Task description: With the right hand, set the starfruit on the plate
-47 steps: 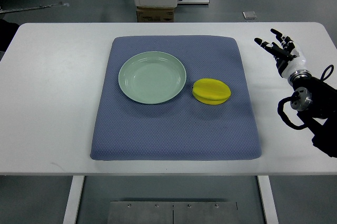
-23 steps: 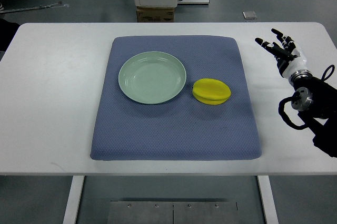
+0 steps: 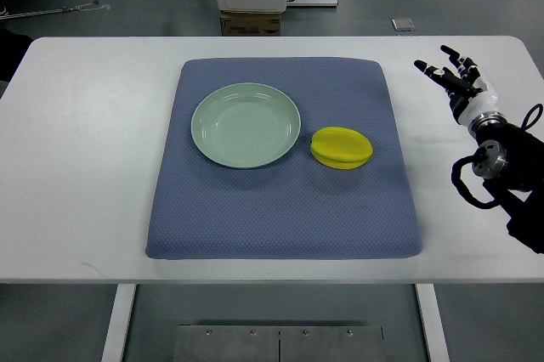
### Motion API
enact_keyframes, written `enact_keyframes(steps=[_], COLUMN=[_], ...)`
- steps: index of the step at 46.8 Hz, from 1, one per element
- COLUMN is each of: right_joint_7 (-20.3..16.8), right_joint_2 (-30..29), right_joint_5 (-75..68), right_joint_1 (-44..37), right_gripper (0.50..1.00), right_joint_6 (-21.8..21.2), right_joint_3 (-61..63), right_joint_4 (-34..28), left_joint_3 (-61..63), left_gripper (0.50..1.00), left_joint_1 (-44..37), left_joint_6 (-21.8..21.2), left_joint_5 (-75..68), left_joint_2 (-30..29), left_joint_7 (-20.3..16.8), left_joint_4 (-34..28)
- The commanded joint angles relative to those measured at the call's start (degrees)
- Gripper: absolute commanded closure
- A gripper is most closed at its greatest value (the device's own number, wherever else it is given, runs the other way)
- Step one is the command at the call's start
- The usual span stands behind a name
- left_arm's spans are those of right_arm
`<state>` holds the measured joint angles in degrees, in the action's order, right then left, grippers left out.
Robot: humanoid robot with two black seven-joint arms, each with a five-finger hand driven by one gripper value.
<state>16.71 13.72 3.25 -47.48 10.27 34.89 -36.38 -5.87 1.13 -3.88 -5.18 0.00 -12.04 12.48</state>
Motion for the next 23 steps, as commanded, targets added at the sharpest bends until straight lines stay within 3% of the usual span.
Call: enact_keyframes(steps=[1,23], right_joint_7=[0.08,0.08], right_joint_2=[-0.01,0.08], right_joint_5=[0.00,0.00], right_joint_1=[0.02,0.11], right_gripper=[0.500,0.500], right_joint_6=[0.02,-0.07], right_joint_3=[0.00,0.00], right_joint_4=[0.00,-0.09], left_joint_3=[-0.01,0.07], left_gripper=[0.500,0.500], left_joint_1=[0.01,-0.07], left_joint_6=[0.10,0.01], left_joint_5=[0.00,0.00], left_joint_2=[0.00,0.00], left_joint_7=[0.00,0.00], left_joint_4=[0.00,0.00])
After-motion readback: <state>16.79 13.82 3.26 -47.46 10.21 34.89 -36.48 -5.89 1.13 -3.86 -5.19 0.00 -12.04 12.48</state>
